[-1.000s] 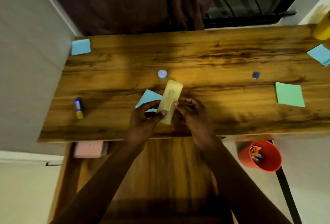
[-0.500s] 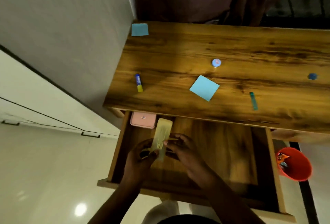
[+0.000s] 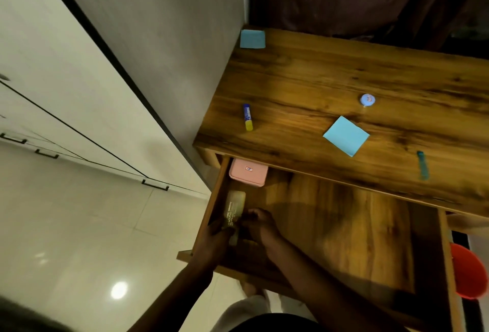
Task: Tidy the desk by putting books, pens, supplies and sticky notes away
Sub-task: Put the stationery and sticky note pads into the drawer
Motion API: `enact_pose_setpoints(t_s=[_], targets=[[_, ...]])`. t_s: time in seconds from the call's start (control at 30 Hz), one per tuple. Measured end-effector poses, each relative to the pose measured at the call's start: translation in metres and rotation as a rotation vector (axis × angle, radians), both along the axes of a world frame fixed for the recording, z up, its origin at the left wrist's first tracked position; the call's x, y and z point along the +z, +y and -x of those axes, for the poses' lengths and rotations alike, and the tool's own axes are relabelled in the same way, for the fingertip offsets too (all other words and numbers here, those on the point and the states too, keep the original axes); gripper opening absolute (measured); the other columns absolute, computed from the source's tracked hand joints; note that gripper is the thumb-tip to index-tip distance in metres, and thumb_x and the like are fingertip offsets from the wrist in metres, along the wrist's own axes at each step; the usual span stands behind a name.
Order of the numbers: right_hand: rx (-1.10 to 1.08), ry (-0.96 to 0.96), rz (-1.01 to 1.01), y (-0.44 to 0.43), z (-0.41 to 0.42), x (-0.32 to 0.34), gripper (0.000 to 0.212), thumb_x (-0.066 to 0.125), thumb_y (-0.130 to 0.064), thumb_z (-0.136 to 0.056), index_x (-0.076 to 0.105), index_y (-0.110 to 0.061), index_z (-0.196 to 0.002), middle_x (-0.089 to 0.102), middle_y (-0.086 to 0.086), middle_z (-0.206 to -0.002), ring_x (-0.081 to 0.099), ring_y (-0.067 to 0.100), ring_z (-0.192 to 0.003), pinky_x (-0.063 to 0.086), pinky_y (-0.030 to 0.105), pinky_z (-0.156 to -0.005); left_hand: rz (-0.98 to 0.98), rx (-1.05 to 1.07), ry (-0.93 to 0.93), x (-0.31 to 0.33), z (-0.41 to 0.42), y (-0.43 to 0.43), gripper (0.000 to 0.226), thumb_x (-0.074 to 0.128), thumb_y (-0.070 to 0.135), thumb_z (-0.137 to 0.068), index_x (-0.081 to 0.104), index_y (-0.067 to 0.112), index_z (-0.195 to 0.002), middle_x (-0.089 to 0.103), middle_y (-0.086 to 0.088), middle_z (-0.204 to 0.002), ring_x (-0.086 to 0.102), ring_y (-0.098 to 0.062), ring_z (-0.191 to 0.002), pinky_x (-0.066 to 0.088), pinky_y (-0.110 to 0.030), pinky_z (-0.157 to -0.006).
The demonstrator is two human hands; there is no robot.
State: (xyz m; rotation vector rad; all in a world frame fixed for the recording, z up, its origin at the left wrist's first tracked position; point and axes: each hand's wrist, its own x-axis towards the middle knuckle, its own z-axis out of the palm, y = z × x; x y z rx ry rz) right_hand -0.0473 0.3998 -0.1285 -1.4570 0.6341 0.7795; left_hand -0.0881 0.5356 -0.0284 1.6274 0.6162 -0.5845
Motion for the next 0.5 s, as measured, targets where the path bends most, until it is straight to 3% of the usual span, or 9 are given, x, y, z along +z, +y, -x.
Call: enact_pose_setpoints(t_s=[0.1,0.2,0.33,0.4,0.5], targets=[[0.104,-0.003,0.097,0.011,-0.01,-0.016,0.031,0.077,-0.026,-0.088,0.066,-0.018,-0.116,0.069,0.011,-0.121,0.066,0.033,-0.113,0.054,0.051,-0.101,0.001,0.04,0.077,-0.004,-0.003,0.001,0.011,0.053,0.033,-0.103,0.064,0.034,-0.105,0.068,-0.003,-0.116,0.064,-0.026,-0.111,0.053,-0.05,-0.102],[0.202,-0.075,0.185,0.016,-0.009,-0.021,0.025,0.069,-0.029,-0.095,0.069,-0.015,-0.116,0.069,0.012,-0.122,0.066,0.031,-0.113,0.052,0.049,-0.105,0.001,0.059,0.093,-0.005,-0.004,-0.001,0.021,0.053,0.037,-0.103,0.065,0.027,-0.118,0.067,-0.005,-0.121,0.064,-0.026,-0.113,0.052,-0.049,-0.103],[0.286,-0.164,0.301,0.018,-0.002,-0.012,0.027,0.059,-0.022,-0.103,0.065,-0.011,-0.127,0.065,0.006,-0.131,0.06,0.024,-0.124,0.044,0.028,-0.108,0.05,0.082,0.081,-0.004,-0.006,-0.004,0.028,0.052,0.033,-0.104,0.054,0.027,-0.131,0.061,0.001,-0.12,0.06,-0.019,-0.109,0.052,-0.036,-0.093],[0.373,-0.2,0.382,0.014,-0.001,-0.011,0.033,0.067,-0.02,-0.098,0.063,-0.012,-0.13,0.064,0.006,-0.134,0.059,0.024,-0.127,0.044,0.029,-0.106,0.048,0.066,0.053,-0.003,-0.007,-0.006,0.031,0.052,0.032,-0.104,0.052,0.028,-0.135,0.06,0.001,-0.124,0.059,-0.016,-0.109,0.051,-0.03,-0.086],[0.472,-0.189,0.415,0.009,-0.002,-0.012,0.042,0.077,-0.016,-0.089,0.065,-0.015,-0.129,0.065,0.006,-0.134,0.06,0.025,-0.125,0.048,0.036,-0.109,0.002,0.029,0.004,-0.004,-0.008,-0.008,0.04,0.051,0.037,-0.104,0.048,0.028,-0.143,0.055,0.003,-0.133,0.055,-0.018,-0.115,0.048,-0.033,-0.093]])
